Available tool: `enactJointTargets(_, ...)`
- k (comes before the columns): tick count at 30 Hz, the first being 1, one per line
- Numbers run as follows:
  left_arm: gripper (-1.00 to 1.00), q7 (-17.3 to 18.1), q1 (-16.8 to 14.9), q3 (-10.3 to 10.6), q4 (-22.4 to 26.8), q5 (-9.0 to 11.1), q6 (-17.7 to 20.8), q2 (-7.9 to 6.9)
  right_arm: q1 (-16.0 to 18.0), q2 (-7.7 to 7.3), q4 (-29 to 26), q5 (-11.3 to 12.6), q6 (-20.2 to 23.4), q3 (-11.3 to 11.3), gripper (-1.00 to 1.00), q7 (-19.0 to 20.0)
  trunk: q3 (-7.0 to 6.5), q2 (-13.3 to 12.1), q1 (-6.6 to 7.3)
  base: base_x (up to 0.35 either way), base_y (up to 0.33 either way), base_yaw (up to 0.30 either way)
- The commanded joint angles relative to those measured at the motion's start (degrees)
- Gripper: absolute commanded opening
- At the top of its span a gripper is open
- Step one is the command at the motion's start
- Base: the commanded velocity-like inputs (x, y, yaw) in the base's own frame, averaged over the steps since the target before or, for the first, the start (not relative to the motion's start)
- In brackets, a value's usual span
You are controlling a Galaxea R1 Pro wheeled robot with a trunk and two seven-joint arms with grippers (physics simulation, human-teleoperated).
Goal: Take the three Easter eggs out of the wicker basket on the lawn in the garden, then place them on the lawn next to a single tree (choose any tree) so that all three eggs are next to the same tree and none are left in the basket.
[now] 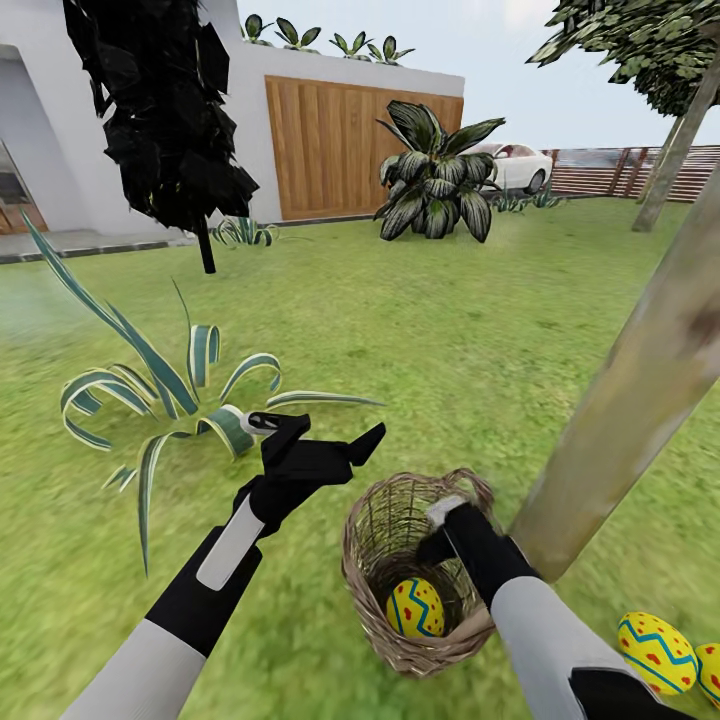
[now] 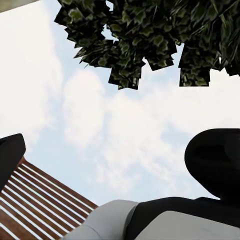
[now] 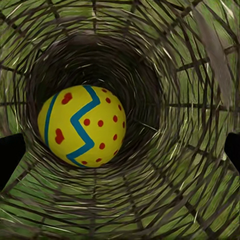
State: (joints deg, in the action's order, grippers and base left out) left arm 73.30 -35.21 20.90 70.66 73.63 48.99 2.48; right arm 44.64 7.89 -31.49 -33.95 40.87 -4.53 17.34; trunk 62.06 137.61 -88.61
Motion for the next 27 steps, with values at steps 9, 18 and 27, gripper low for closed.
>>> enactJointTargets(9,1.0,0.01,-0.04,0.18,0.0,0.37,0.49,-0.02,0.1,0.72,0.66,-0.45,6.45,-0.21,1.0,0.49,0.05,0.02,0.01,0.0,0.0,0.0)
enactJointTargets(18,1.0,0.01,-0.04,0.11,0.0,0.37,0.49,-0.02,0.69,0.57,0.72,-0.14,6.38,-0.29,1.0,0.57,0.95,2.03,-1.09,0.0,0.0,0.0)
enactJointTargets(27,1.0,-0.08,-0.04,0.2,0.0,-0.05,0.42,0.07,0.71,0.38,0.4,-0.08,5.73,-0.3,1.0,1.02,2.56,5.63,-3.06,0.0,0.0,0.0)
